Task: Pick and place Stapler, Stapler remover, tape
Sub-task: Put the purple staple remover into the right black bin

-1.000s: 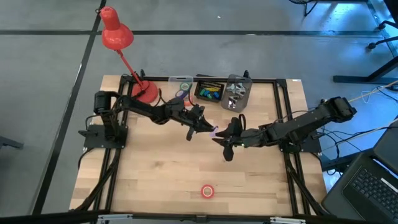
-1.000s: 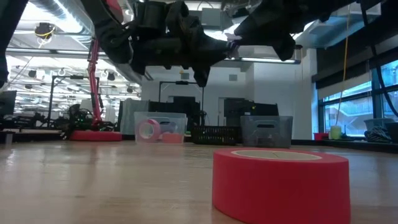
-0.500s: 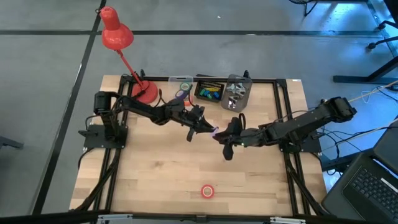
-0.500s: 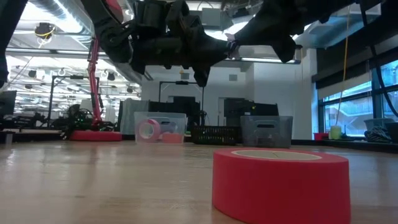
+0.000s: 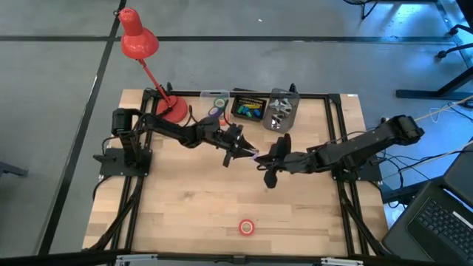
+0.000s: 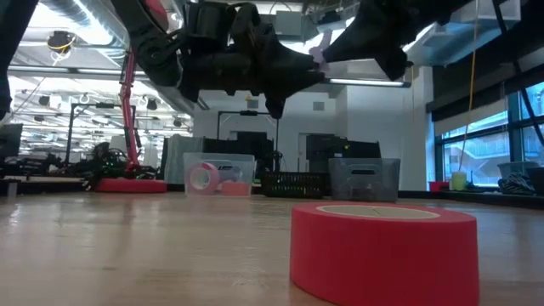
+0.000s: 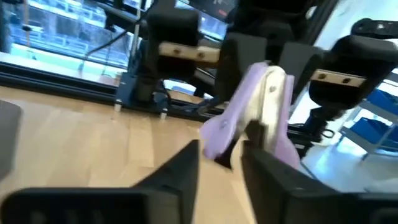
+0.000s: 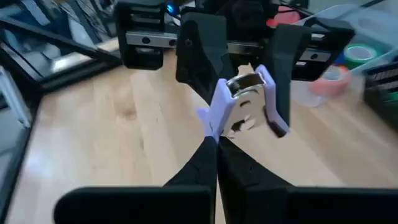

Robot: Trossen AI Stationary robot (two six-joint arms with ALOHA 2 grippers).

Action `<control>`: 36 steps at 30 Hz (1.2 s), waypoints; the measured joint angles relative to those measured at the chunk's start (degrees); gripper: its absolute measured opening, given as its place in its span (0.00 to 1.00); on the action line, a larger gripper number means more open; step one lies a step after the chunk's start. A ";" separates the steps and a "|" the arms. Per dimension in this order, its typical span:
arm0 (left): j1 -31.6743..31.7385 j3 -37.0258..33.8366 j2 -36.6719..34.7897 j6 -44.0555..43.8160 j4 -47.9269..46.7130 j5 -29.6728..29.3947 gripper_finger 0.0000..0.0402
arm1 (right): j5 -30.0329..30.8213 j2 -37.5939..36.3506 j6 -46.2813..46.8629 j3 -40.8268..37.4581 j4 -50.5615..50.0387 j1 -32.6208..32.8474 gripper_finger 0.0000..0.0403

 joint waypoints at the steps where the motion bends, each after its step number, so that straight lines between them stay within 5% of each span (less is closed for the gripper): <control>1: 0.11 0.00 0.06 0.24 -0.01 -0.34 0.31 | 0.63 -0.24 -0.13 1.08 -2.67 0.04 0.00; 8: 3.74 -0.29 -3.12 -0.99 -7.24 -1.11 0.58 | 13.27 -2.00 5.94 12.25 -36.16 -0.86 0.00; 14: 4.29 -1.56 -4.37 -0.36 -7.28 -6.38 0.59 | 9.75 -3.88 6.19 17.84 -55.92 -11.71 0.00; 21: 2.03 -1.55 -4.38 -1.40 -6.65 -6.46 0.57 | -13.29 -2.39 -14.37 15.60 -48.76 -35.74 0.00; 25: 1.45 -1.55 -4.38 -1.68 -6.63 -6.48 0.57 | -20.24 1.17 -20.89 15.37 -45.60 -45.90 0.00; 36: 1.43 -1.55 -4.38 -5.75 -5.93 -7.13 0.57 | -30.04 16.84 -28.46 15.31 -38.70 -55.64 0.00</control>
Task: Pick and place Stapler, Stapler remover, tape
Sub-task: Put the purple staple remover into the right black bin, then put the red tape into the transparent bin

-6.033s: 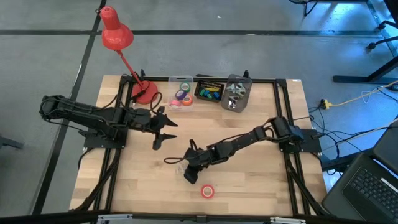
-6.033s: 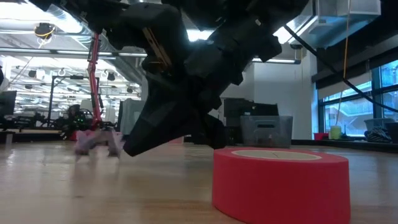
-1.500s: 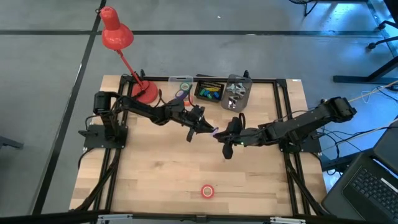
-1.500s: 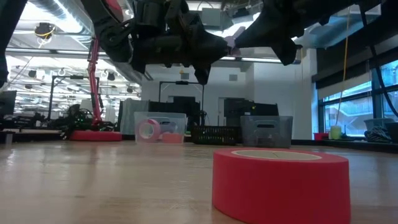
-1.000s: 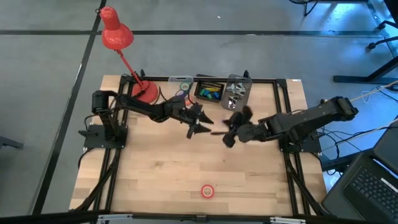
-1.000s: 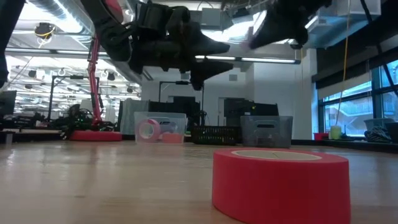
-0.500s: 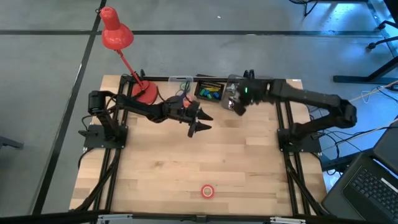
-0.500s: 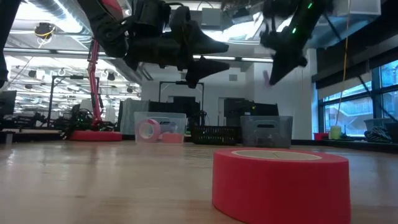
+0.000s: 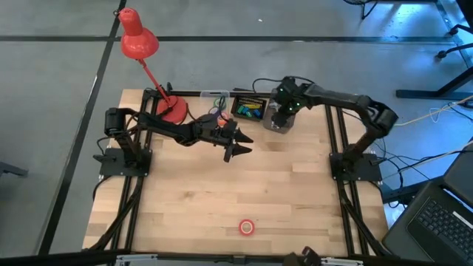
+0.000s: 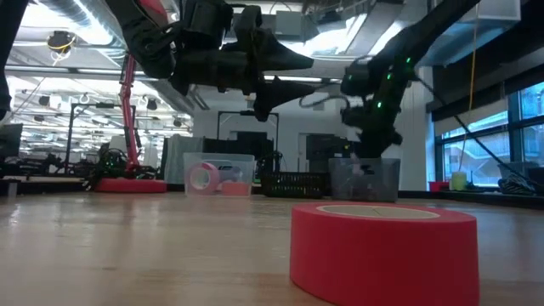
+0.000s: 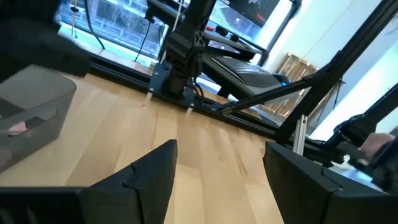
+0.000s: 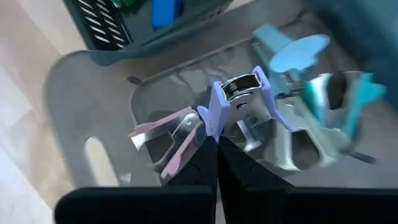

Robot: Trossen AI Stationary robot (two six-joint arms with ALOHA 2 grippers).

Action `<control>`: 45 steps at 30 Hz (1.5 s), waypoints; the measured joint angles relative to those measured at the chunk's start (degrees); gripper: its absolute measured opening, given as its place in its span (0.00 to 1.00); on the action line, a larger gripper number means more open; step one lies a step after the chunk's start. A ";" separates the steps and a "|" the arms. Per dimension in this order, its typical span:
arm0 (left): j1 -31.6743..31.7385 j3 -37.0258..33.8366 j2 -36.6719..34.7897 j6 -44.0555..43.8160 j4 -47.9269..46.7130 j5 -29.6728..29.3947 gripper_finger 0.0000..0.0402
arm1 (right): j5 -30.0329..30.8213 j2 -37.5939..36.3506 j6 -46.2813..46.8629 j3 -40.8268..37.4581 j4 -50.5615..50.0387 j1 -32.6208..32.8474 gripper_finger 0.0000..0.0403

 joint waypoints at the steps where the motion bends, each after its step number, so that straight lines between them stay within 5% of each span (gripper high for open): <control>1: 0.00 0.01 0.00 0.00 0.00 0.02 0.57 | -0.91 1.19 -0.10 0.00 0.57 -0.17 0.00; 8: -0.02 0.02 -0.02 -0.02 0.00 0.09 0.58 | -0.50 4.30 0.50 -0.02 3.41 -0.24 0.05; 17: -0.02 0.02 -0.04 0.92 -0.02 0.24 0.58 | -0.01 0.67 1.97 2.88 2.33 -0.24 0.30; 26: -2.94 0.12 -0.13 13.94 -4.13 4.49 0.56 | 0.32 -14.88 3.26 2.07 1.30 4.92 0.36; 35: -15.66 6.92 -0.09 23.84 -30.87 -11.22 0.56 | 1.17 -30.02 11.27 -5.17 1.44 11.48 0.36; 45: -24.94 11.63 -0.08 9.45 -35.01 -21.10 0.56 | 2.70 -33.59 13.76 -13.37 7.07 12.66 0.37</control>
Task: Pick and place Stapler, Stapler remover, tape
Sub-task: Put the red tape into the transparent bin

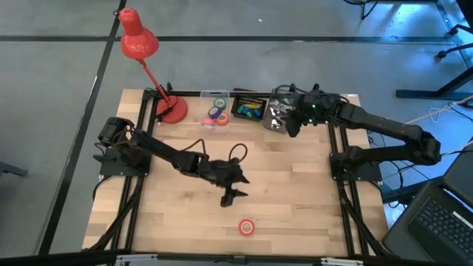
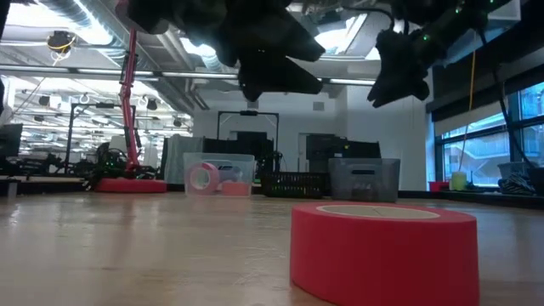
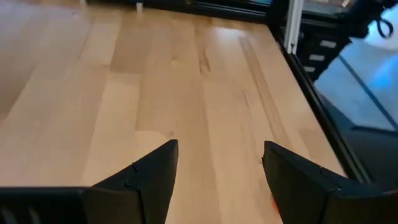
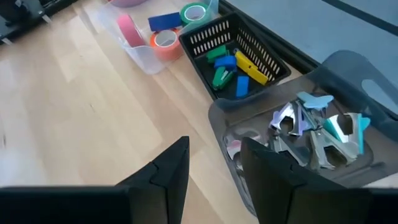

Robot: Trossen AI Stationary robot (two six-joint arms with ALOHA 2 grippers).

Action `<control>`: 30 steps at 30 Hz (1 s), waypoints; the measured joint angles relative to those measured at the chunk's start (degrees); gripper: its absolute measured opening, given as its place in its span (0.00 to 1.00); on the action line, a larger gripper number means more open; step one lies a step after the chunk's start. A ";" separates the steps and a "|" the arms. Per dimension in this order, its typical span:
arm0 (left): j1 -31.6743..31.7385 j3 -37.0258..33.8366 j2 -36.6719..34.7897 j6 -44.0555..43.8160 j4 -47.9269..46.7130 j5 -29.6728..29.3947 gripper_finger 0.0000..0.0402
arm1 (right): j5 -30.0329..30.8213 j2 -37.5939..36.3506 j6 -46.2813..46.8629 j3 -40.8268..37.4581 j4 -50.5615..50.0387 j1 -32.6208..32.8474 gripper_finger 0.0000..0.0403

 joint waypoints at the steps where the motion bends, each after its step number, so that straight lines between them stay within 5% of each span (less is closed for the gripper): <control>1: -0.64 0.02 0.24 -1.15 0.13 -0.98 0.56 | 0.00 0.00 0.02 -0.89 1.13 0.00 0.37; 17: -6.70 0.24 12.72 -13.40 9.29 -1.37 0.56 | 0.00 0.02 -0.05 -6.41 13.83 0.00 0.37; 30: -9.42 8.87 20.52 -12.13 2.17 2.00 0.56 | 0.00 0.04 -1.51 -6.41 16.63 0.00 0.37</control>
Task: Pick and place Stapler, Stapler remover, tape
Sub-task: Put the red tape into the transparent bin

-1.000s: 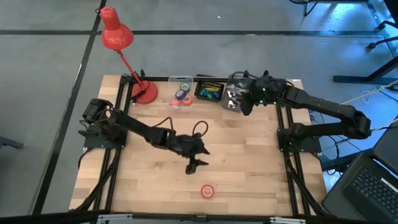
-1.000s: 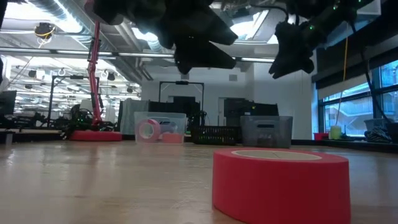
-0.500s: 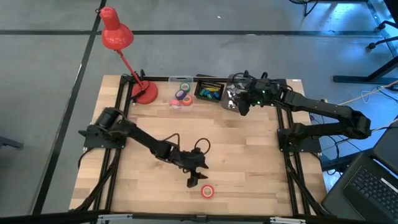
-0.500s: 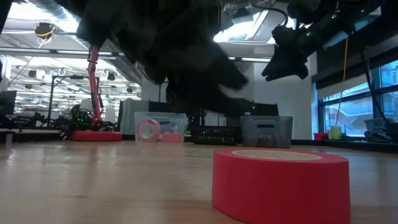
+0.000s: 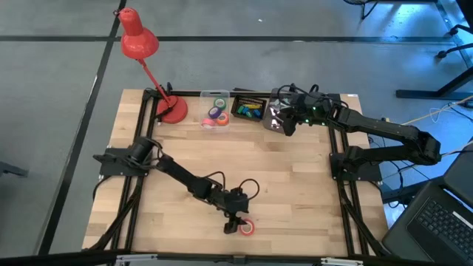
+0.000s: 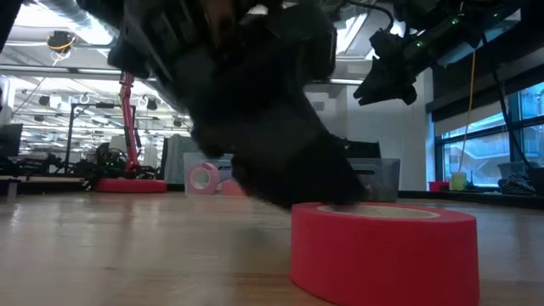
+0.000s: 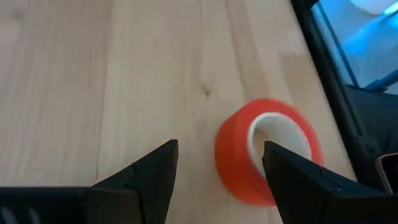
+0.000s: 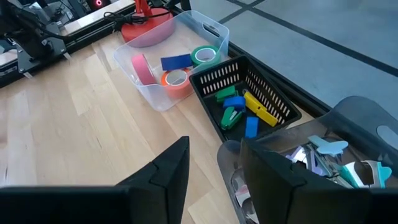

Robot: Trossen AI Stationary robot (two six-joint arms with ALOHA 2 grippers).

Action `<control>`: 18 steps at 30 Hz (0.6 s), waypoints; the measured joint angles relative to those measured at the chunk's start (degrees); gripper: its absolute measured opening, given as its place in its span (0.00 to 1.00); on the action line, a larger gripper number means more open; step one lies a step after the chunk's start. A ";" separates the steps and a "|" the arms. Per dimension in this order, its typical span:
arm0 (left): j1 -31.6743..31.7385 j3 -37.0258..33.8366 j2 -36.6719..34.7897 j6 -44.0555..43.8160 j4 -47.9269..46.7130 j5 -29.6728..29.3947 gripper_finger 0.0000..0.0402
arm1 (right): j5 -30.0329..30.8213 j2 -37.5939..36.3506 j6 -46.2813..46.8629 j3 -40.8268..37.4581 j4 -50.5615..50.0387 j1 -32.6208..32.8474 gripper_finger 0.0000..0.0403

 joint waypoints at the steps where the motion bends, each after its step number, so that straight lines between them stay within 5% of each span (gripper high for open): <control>1: 0.01 -0.01 0.45 -0.36 0.03 0.08 0.56 | 0.00 0.00 0.00 0.00 0.11 0.00 0.37; 11: -0.24 0.37 2.46 -0.62 -2.27 -2.15 0.50 | 0.00 0.00 0.00 0.00 0.09 0.00 0.37; 18: -0.27 0.27 2.06 4.28 -5.21 -2.82 0.17 | 0.00 0.00 -0.21 0.00 0.11 0.00 0.37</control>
